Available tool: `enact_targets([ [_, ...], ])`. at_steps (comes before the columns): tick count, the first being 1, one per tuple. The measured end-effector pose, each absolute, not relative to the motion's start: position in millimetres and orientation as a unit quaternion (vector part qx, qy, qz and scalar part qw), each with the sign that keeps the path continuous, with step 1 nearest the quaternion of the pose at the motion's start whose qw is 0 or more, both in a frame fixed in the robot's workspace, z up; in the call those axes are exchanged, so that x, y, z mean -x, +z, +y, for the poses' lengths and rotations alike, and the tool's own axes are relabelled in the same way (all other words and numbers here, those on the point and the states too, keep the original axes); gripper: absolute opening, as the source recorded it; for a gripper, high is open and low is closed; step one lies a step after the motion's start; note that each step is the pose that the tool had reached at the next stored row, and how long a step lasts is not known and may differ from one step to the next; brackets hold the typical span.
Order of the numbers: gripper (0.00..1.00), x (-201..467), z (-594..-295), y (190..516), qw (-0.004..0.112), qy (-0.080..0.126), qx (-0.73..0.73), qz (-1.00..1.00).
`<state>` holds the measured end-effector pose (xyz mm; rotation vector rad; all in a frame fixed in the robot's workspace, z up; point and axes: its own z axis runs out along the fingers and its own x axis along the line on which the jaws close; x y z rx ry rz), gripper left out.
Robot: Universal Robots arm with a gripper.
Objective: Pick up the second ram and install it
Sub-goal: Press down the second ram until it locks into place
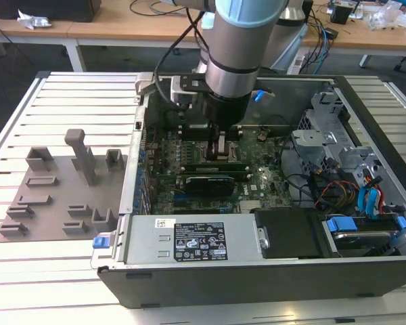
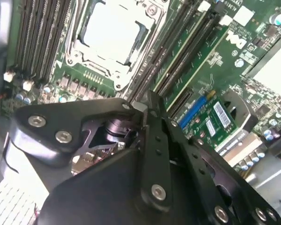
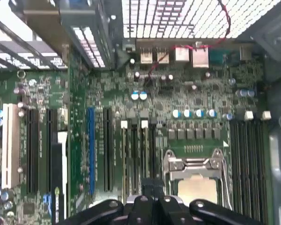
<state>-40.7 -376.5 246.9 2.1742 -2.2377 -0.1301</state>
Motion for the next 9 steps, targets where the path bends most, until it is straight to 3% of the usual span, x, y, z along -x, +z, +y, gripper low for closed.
enact_targets([
  [4,0.1,41,-376,280,0.009,-0.042,-0.696,-0.717],
  [9,0.1,41,-376,283,0.009,-0.042,-0.696,-0.717],
])
